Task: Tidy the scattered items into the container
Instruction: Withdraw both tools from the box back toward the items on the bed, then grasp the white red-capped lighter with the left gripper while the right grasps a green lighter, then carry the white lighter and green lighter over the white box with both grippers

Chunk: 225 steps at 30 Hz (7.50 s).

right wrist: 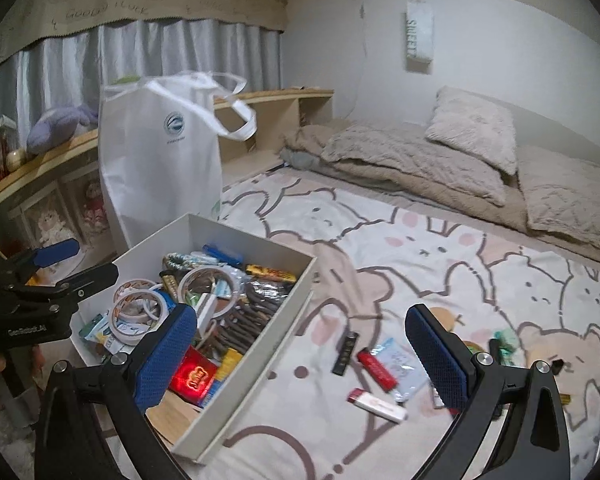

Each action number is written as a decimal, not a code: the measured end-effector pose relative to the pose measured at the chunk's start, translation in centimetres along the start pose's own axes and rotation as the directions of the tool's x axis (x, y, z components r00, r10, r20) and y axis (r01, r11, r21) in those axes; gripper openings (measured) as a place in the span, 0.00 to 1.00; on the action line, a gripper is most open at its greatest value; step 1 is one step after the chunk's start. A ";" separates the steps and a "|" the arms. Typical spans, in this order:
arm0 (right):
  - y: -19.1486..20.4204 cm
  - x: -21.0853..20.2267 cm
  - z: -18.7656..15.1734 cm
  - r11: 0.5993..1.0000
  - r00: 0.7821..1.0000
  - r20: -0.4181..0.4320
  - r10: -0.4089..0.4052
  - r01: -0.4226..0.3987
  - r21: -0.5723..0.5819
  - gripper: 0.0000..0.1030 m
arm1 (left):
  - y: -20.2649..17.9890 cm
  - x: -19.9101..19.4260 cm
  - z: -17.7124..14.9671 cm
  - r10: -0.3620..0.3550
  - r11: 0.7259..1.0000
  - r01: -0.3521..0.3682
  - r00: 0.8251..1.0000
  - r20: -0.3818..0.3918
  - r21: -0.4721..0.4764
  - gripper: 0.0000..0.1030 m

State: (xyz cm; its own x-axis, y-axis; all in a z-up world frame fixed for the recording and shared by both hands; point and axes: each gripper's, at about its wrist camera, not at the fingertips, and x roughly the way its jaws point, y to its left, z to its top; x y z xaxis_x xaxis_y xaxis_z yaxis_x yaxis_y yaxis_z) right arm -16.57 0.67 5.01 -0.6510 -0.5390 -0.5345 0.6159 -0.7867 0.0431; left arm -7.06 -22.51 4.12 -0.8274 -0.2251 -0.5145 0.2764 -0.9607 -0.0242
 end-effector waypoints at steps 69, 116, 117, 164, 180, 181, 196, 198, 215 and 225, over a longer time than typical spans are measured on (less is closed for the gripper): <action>-21.4 -4.5 -14.8 0.945 0.962 -0.077 -0.261 0.271 0.183 1.00 | -25.6 10.2 -9.0 -0.275 0.932 0.310 0.942 -0.192 0.186 1.00; -21.2 8.7 -16.4 0.912 0.969 -0.185 -0.161 0.218 0.349 0.72 | -24.9 21.0 -14.0 -0.170 0.970 0.224 0.907 -0.386 0.099 1.00; -21.2 8.6 -16.5 0.907 0.971 -0.173 -0.165 0.218 0.360 0.68 | -25.0 21.0 -14.0 -0.165 0.970 0.221 0.909 -0.383 0.105 1.00; -15.3 4.9 -18.6 0.931 0.975 -0.094 -0.200 0.220 0.292 0.10 | -24.3 20.1 -14.0 -0.165 0.976 0.198 0.945 -0.281 0.093 0.81; -13.0 1.0 -18.5 0.938 0.968 -0.059 -0.244 0.251 0.241 0.10 | -23.6 15.7 -12.7 -0.227 0.966 0.248 0.949 -0.218 0.072 0.81; -12.9 0.9 -18.5 0.937 0.968 -0.058 -0.244 0.250 0.243 0.10 | -23.8 15.2 -12.7 -0.232 0.964 0.254 0.949 -0.214 0.081 0.81; -12.1 -3.3 -18.9 0.920 0.972 -0.048 -0.230 0.233 0.316 0.10 | -24.2 9.4 -12.0 -0.256 0.951 0.286 0.942 -0.217 0.121 0.81; -11.8 -3.9 -18.9 0.918 0.973 -0.044 -0.226 0.228 0.324 0.10 | -23.9 8.6 -12.1 -0.267 0.949 0.296 0.939 -0.218 0.112 0.81; -10.2 -7.3 -20.0 0.905 0.979 -0.049 -0.197 0.201 0.375 0.10 | -22.8 3.0 -12.2 -0.298 0.937 0.321 0.941 -0.163 0.137 0.81; -9.5 -8.7 -20.4 0.898 0.979 -0.048 -0.200 0.203 0.389 0.10 | -22.9 0.6 -12.2 -0.336 0.922 0.352 0.934 -0.117 0.163 0.81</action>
State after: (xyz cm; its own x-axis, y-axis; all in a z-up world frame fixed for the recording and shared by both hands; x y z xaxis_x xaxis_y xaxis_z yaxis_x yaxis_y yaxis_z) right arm -7.70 18.93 -7.93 -0.7389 -0.3556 -0.5724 0.2485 -0.9333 0.2591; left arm -7.89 1.38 -6.12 -0.8088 0.1317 -0.5732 -0.1162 -0.9912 -0.0638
